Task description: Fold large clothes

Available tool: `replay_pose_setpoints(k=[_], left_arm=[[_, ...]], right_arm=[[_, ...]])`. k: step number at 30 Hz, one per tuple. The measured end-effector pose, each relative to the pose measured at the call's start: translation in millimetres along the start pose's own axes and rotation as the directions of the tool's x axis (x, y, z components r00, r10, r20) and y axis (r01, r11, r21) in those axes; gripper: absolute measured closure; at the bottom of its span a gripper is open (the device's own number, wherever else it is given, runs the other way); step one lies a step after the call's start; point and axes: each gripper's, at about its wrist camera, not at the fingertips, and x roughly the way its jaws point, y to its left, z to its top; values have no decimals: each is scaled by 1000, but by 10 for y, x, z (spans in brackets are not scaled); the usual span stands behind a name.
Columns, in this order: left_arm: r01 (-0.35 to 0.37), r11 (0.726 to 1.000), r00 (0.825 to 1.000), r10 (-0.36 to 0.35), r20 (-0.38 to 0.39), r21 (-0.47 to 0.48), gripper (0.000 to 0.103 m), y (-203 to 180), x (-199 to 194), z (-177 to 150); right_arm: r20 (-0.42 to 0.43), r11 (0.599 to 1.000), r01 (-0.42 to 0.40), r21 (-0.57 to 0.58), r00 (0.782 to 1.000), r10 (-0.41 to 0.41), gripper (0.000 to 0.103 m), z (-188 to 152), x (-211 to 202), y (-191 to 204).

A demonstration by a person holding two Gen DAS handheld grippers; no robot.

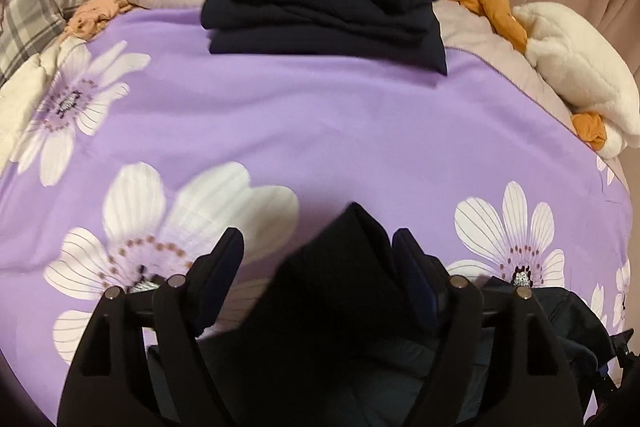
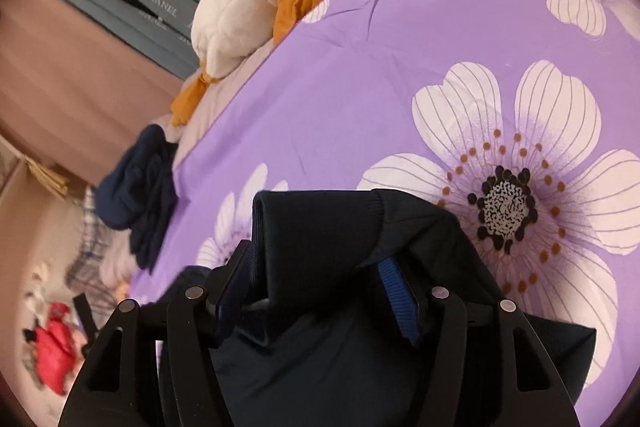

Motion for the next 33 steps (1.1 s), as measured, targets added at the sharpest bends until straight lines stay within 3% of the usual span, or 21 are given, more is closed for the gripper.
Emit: replay_pose_setpoints(k=[4, 9, 14, 20, 23, 29, 33], left_arm=[[5, 1000, 1000, -5, 2, 25, 26, 151, -134, -29], [43, 997, 999, -45, 19, 71, 26, 421, -454, -161], [146, 982, 989, -146, -11, 119, 26, 735, -803, -555], [225, 969, 974, -222, -38, 104, 27, 1226, -1036, -1186], [282, 959, 957, -278, -80, 39, 28, 1457, -999, -1432], [437, 898, 891, -440, -112, -45, 37, 1561, -974, -1614], [466, 883, 869, -467, -160, -47, 60, 1477, -893, -1620]], right_arm=[[45, 1000, -9, -14, 999, 9, 38, 60, -77, -17], [119, 990, 98, -98, 989, -86, 38, 86, -387, 61], [77, 980, 48, -193, 996, -34, 37, -167, -789, 19], [36, 954, 59, -295, 998, -51, 37, -649, -1201, -102], [20, 953, 80, -294, 997, -78, 37, -839, -1293, -249], [-31, 972, 83, -221, 995, -92, 37, -1058, -1326, -501], [-72, 989, 19, -148, 997, -30, 37, -1108, -1278, -628]])
